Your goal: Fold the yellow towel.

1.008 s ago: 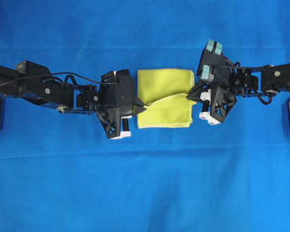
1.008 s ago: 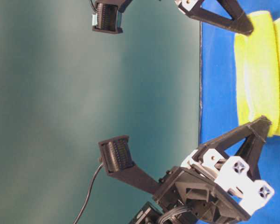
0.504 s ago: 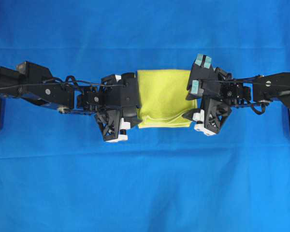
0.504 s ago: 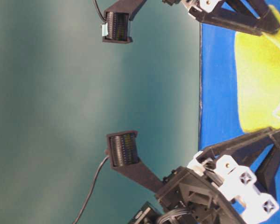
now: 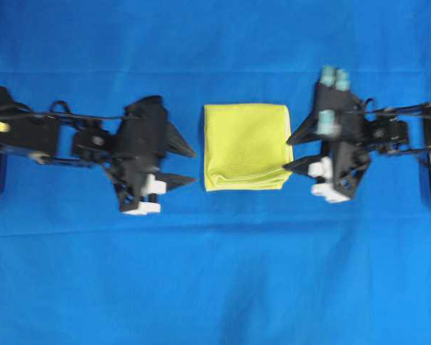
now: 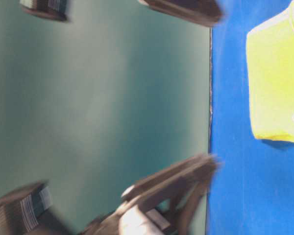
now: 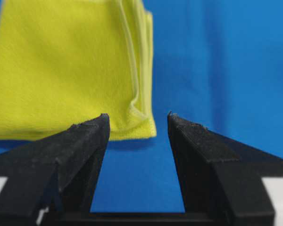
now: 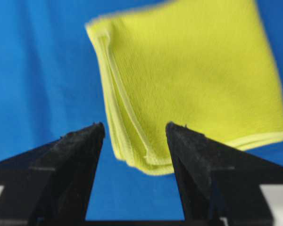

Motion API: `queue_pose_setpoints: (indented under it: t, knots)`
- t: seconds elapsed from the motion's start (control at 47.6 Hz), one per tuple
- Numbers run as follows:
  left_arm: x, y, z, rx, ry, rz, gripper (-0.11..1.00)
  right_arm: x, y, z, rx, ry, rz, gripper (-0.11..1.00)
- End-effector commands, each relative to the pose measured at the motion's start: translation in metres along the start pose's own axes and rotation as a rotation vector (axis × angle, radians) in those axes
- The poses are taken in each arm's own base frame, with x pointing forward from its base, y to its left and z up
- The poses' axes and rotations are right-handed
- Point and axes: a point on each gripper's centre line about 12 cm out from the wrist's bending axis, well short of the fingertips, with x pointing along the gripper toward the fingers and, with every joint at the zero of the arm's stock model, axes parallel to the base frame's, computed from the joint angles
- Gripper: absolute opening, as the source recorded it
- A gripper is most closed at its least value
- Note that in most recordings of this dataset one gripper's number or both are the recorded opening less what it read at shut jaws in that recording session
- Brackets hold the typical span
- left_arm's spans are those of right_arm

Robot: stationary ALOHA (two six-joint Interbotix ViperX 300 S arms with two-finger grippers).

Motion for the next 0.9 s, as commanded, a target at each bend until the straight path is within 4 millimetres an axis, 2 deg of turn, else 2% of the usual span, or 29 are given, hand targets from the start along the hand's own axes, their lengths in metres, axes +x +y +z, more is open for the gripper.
queue_pose_setpoints:
  t: [0.0, 0.189, 0.336, 0.483, 0.672, 0.882]
  knots:
    - [-0.025, -0.001, 0.023, 0.001, -0.092, -0.005, 0.5, -0.022, 0.0, 0.016, -0.021, -0.084, 0.005, 0.59]
    - [-0.074, -0.001, 0.034, 0.011, -0.202, -0.006, 0.5, -0.065, -0.011, 0.02, -0.03, -0.215, -0.015, 0.59]
    - [-0.109, 0.0, 0.026, 0.025, -0.262, -0.001, 0.5, -0.102, -0.012, 0.018, -0.041, -0.332, -0.006, 0.59]
    - [-0.142, 0.0, 0.014, 0.029, -0.313, -0.001, 0.5, -0.126, -0.015, 0.006, -0.058, -0.404, -0.008, 0.59]
    - [-0.175, 0.001, -0.013, 0.027, -0.374, -0.002, 0.5, -0.138, -0.021, -0.023, -0.052, -0.454, -0.007, 0.59]
    - [-0.193, 0.002, -0.052, 0.029, -0.41, -0.003, 0.5, -0.131, -0.029, -0.056, -0.039, -0.484, -0.005, 0.59]
